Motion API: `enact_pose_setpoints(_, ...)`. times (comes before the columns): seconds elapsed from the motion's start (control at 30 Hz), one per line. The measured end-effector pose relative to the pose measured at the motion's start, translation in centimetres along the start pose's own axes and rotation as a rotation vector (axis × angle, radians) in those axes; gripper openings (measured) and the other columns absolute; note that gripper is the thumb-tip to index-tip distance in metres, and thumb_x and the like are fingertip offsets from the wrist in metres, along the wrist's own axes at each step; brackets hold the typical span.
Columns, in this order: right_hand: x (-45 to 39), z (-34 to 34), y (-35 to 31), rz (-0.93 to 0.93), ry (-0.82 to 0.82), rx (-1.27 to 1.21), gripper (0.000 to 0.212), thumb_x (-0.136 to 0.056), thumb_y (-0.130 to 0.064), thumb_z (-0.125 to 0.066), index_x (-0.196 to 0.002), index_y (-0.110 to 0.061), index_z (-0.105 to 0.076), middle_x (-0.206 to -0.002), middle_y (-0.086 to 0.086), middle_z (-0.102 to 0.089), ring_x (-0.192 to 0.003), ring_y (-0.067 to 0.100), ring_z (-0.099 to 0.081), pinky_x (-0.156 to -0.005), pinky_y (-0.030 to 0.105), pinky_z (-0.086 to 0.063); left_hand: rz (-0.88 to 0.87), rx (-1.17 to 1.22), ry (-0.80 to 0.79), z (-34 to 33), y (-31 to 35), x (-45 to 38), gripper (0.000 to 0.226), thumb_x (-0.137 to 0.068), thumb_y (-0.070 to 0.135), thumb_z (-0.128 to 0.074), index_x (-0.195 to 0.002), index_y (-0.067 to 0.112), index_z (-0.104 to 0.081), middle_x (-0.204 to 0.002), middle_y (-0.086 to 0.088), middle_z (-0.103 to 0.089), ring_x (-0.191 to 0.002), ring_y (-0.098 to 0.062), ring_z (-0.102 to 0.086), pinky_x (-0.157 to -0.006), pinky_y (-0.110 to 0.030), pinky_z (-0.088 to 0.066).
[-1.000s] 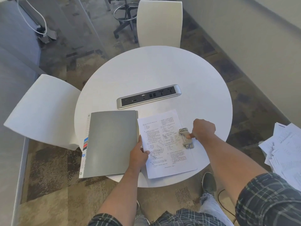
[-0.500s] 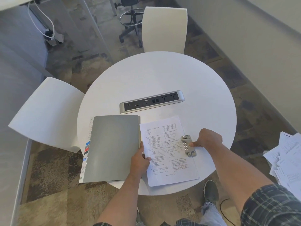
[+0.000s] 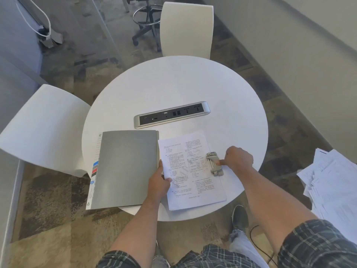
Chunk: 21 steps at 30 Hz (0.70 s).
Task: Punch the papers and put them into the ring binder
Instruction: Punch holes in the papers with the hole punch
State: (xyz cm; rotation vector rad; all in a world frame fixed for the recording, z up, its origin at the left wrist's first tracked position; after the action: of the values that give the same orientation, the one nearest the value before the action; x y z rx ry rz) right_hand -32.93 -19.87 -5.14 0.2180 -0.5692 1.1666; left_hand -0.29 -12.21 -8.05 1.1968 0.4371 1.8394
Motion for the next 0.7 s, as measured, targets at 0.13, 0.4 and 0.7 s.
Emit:
enact_pose_setpoints(0.13, 0.3, -0.4, -0.6, 0.021, -0.067, -0.137, 0.034, -0.075, -0.052, -0.082, -0.079, -0.02, -0.071, -0.08, -0.004, -0.073, -0.073, 0.016, -0.068, -0.06, 0.026, -0.045, -0.012, -0.004, 0.011, 0.1, 0.2, 0.3, 0.083, -0.096, 0.006, -0.059, -0.16, 0.038, -0.018, -0.126, -0.011, -0.066, -0.106, -0.022, -0.064, -0.088, -0.03, -0.055)
enact_pose_setpoints(0.4, 0.1, 0.2, 0.4, 0.003, -0.044, -0.182, 0.018, -0.083, -0.037, -0.072, -0.081, -0.019, -0.07, -0.082, -0.001, -0.072, -0.076, 0.019, -0.068, -0.066, 0.029, -0.05, 0.0, 0.038, 0.002, 0.1, 0.3, 0.5, 0.08, -0.098, 0.004, -0.06, -0.16, 0.034, -0.02, -0.129, -0.012, -0.064, -0.109, -0.024, -0.064, -0.091, -0.032, -0.055)
enact_pose_setpoints(0.7, -2.6, 3.5, 3.6, -0.09, 0.132, -0.19, 0.018, -0.086, -0.029, -0.065, -0.079, -0.012, -0.062, -0.079, 0.006, -0.067, -0.075, 0.029, -0.065, -0.061, 0.03, -0.044, 0.009, 0.005, 0.003, 0.0, 0.7, 0.4, 0.08, -0.096, 0.0, -0.059, -0.159, 0.033, -0.023, -0.125, -0.015, -0.066, -0.098, -0.019, -0.062, -0.068, -0.016, -0.045)
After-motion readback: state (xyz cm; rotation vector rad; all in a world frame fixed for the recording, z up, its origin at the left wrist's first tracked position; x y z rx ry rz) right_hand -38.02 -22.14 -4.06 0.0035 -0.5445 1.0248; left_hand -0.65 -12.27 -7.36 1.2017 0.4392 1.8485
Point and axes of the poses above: each hand's wrist, its own x-axis away from the middle knuckle, its own z-axis out of the back of the hand, y = z × x, the point moved 9 cm from there along -x, towards the middle knuckle
